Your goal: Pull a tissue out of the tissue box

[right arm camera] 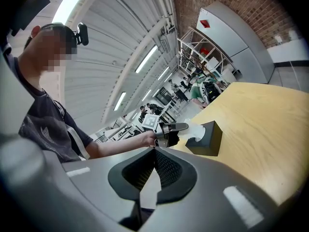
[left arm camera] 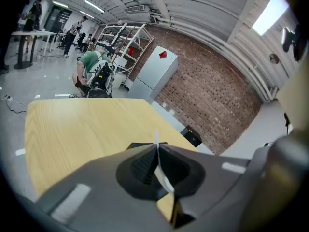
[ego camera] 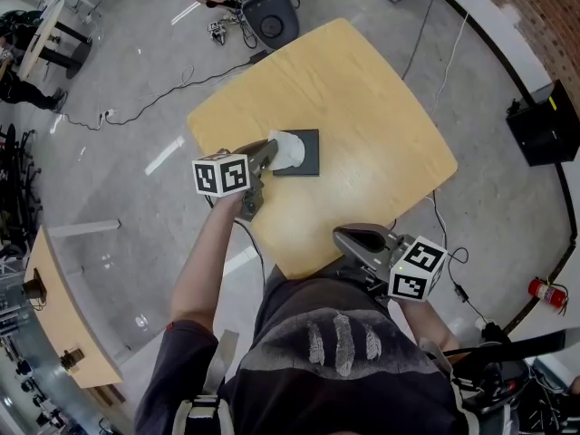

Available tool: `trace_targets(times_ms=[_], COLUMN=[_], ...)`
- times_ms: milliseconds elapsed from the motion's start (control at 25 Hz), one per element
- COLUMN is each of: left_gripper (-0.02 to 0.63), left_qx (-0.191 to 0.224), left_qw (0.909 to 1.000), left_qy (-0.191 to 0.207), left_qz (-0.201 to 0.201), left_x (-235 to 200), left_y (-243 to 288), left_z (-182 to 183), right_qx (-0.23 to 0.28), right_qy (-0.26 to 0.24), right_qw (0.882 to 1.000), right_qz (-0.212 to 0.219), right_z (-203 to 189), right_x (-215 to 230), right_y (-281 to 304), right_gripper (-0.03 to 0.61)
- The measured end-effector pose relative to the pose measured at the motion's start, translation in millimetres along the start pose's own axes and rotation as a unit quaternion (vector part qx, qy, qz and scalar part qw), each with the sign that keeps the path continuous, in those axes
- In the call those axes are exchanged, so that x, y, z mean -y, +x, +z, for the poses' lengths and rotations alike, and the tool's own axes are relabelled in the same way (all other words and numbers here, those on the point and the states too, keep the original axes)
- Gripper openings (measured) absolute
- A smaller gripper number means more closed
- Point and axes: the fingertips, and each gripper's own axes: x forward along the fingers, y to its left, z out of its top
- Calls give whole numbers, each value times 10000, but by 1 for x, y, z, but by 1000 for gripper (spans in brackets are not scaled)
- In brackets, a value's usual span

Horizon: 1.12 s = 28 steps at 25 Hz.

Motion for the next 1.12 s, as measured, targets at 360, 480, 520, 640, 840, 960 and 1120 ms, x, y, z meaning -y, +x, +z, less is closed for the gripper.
trace_targets(times_ms=[360,480,520,640,840,960,1120], left_gripper=[6,5,5,5,5,5,5], left_qx=[-23,-33,-32,-32,-4,0,17], left_qw=[10000,10000,10000,10000,10000,10000,10000], left_qy=[-21,-34,-44,-51,-48,-18,-14], left_qz=[-24,-6,-1,-10,0,-1,27], left_x=[-2,-2,-1,1,5,6,6], left_y=[0,-1,-2,-2,-5,-6,-11], left_z=[3,2,1,3,6,10,9], right_qx=[10,-7,-9,18,23,50,56], right_qy=[-12,15,15,7,-22,-16,-22], right_qw=[10000,10000,10000,10000,10000,10000,9999], right_qz=[-5,9,16,16,79,82,103], right_z=[2,0,0,2,6,7,4], right_x=[1,1,1,0,-1,-1,-2], right_y=[0,0,-1,-2,-3,-2,-3], right_gripper=[-2,-2,-2,-2,-2,-2,-2])
